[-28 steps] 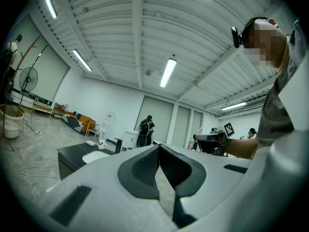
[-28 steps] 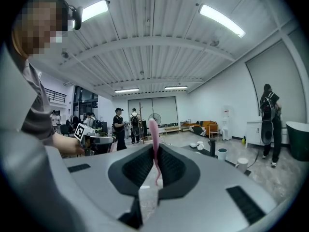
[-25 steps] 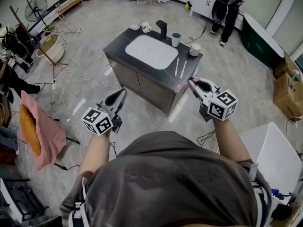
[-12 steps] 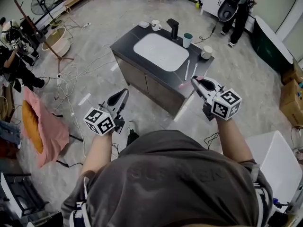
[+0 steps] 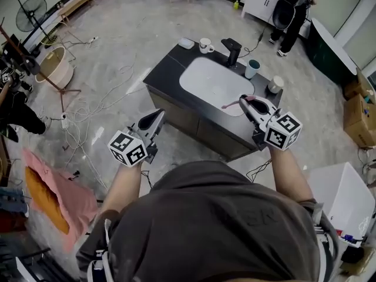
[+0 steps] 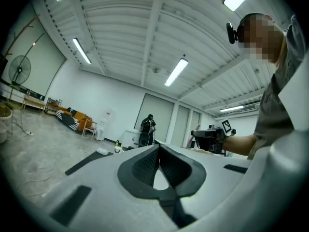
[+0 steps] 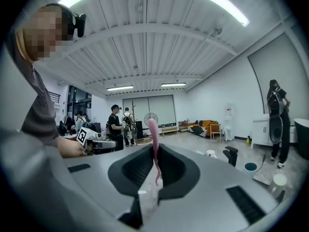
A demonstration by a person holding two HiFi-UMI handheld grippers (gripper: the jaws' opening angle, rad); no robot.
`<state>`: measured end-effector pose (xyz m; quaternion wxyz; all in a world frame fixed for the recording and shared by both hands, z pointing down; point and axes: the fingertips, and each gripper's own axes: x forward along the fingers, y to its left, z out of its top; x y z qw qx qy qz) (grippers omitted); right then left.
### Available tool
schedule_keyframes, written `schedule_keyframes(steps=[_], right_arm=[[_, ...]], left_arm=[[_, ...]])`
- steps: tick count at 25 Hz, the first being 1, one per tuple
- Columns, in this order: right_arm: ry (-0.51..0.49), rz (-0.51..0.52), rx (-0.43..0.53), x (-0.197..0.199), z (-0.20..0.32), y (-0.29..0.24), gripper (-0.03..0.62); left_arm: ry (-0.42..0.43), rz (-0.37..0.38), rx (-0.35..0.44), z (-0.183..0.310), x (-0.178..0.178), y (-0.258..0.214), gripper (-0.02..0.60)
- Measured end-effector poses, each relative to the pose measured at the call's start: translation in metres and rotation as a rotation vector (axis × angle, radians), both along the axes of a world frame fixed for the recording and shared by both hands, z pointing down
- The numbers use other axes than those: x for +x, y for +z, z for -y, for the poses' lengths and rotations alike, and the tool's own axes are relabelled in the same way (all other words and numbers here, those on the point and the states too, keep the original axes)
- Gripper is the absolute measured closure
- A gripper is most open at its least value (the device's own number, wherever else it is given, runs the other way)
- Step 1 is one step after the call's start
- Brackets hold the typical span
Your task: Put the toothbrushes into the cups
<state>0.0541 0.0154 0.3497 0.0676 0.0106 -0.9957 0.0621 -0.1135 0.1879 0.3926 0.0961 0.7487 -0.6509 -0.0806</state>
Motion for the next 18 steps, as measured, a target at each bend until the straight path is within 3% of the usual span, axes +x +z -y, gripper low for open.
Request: schedule_keyframes(steps=[4,8,18], right_arm=[[0.037,-0.011,0.001,-0.069,0.014,-0.006,0.574],[0.063,-0.031,-0.009,-0.114,0.031,0.0,0.574],[0.04,-0.047,-0.031,-0.165,0.096,0.014,0.574]], left_arm=[[0.029,0.008,-0.008,0.014,-0.077,-0.006,0.575],[0.042,-0.01,-0.017,0.029,-0.128,0.0,0.575],[0.025,-0.027,-0.053,0.086,-0.173,0.017,0.575]])
